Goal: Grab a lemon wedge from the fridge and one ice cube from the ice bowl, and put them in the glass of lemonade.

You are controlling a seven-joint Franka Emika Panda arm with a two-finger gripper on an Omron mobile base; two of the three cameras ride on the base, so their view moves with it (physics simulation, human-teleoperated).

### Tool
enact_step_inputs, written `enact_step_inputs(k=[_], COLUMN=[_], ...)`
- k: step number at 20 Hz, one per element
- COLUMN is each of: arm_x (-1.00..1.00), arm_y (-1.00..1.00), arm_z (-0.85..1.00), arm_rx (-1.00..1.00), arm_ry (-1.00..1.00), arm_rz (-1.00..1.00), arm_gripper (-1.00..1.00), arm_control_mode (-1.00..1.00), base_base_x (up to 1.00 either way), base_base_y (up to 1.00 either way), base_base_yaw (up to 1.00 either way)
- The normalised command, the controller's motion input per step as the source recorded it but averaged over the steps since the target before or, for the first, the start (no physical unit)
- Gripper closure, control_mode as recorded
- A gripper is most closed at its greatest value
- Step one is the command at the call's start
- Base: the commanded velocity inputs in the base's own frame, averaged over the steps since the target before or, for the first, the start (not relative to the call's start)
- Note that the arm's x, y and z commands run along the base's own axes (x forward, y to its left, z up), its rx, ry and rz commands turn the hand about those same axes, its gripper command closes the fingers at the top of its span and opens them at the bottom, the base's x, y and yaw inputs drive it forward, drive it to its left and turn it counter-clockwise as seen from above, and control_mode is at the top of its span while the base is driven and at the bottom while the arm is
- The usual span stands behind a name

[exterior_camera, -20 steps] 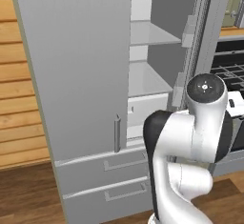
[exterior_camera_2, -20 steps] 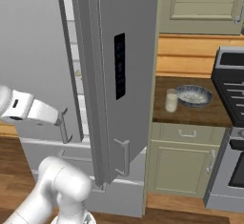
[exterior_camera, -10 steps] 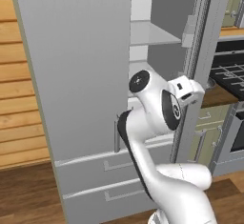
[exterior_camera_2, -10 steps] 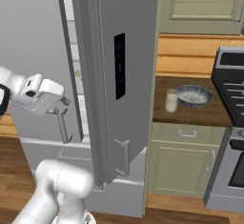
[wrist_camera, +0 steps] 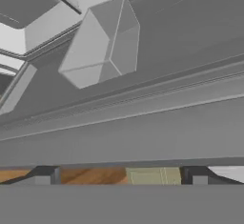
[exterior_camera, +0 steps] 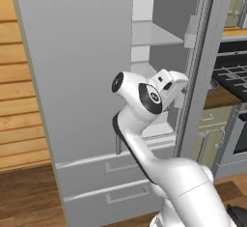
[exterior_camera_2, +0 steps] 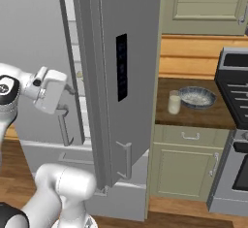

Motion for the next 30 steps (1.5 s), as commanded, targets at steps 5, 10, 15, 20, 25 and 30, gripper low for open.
enact_step_inputs(k=[5, 10, 15, 20, 25, 30], arm_x=[0.32, 0.27, -0.01, 0.00, 0.00, 0.00], arm_y=[-0.11, -0.42, -0.81, -0.89, -0.92, -0.87], arm_z=[-0.04, -0.02, -0.03, 0.00, 0.00, 0.00], arm_rx=[-0.01, -0.01, 0.00, 0.00, 0.00, 0.00], arm_ry=[0.00, 0.01, 0.00, 0.00, 0.00, 0.00], arm_rz=[0.00, -0.01, -0.07, -0.08, -0.06, -0.07], arm_gripper=[-1.00, -1.00, -1.00, -1.00, -1.00, -1.00], arm_control_mode=[-1.00, -1.00, -1.00, -1.00, -1.00, -1.00], base_base_x=[0.00, 0.00, 0.00, 0.00, 0.00, 0.00], base_base_y=[0.00, 0.00, 0.00, 0.00, 0.00, 0.00], base_base_yaw=[0.00, 0.00, 0.00, 0.00, 0.00, 0.00])
